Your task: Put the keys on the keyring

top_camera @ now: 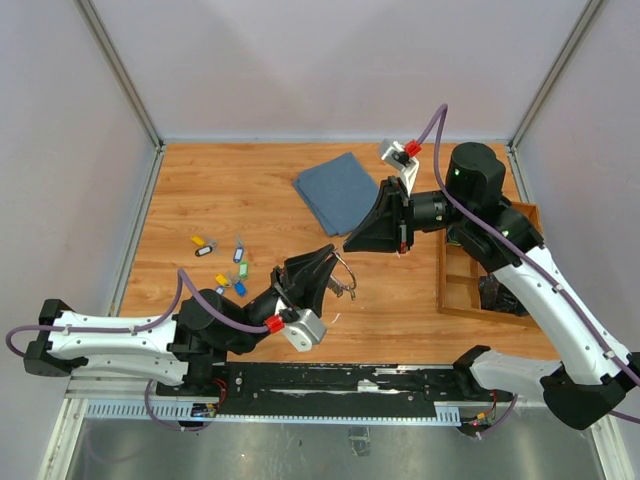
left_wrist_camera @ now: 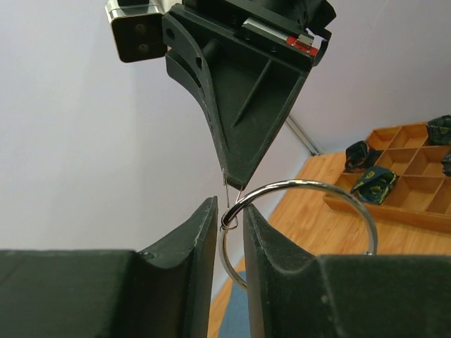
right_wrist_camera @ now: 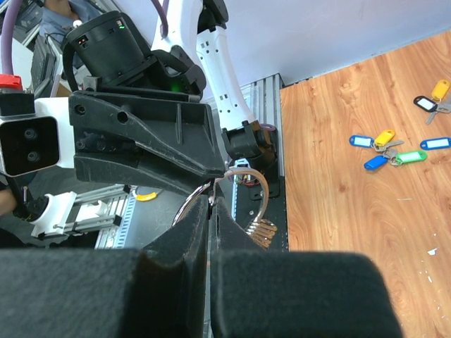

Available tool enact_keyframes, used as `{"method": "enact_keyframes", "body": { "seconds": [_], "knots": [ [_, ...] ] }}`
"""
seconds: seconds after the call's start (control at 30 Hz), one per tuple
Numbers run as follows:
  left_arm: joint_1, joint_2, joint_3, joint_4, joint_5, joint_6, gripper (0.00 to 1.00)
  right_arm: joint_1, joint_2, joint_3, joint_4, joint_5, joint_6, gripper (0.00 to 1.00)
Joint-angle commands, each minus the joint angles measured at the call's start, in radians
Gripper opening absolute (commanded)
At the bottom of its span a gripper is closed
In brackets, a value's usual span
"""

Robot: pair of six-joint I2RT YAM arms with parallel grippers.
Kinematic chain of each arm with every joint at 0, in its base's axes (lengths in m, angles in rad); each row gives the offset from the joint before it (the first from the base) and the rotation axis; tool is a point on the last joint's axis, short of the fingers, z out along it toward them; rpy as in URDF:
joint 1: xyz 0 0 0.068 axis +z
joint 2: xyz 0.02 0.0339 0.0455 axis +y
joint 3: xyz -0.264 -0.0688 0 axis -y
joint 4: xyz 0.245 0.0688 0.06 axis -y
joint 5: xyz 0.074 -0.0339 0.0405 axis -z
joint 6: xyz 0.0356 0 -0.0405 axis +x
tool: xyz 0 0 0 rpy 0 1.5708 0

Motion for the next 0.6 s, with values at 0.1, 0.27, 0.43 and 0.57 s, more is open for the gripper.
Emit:
{"method": "enact_keyframes", "body": {
  "seconds": [0.1, 0.27, 0.43, 0.57],
  "knots": [
    [0.005, 0.0, 0.023, 0.02, 0.014, -0.016, 0.26, 0.042, -0.016, 0.054, -0.05, -0.005, -0.052, 0.01],
    [0.006, -0.001, 0.025, 0.015, 0.013, -0.017, 0.26, 0.048, -0.014, 0.065, -0.084, -0.003, -0.073, 0.0],
    [0.005, -0.002, 0.027, 0.011, 0.012, -0.021, 0.19, 0.051, -0.016, 0.066, -0.087, 0.003, -0.086, 0.01],
    [0.005, -0.006, 0.028, 0.008, 0.013, -0.023, 0.09, 0.051, -0.014, 0.07, -0.09, 0.008, -0.089, 0.01]
  ]
}}
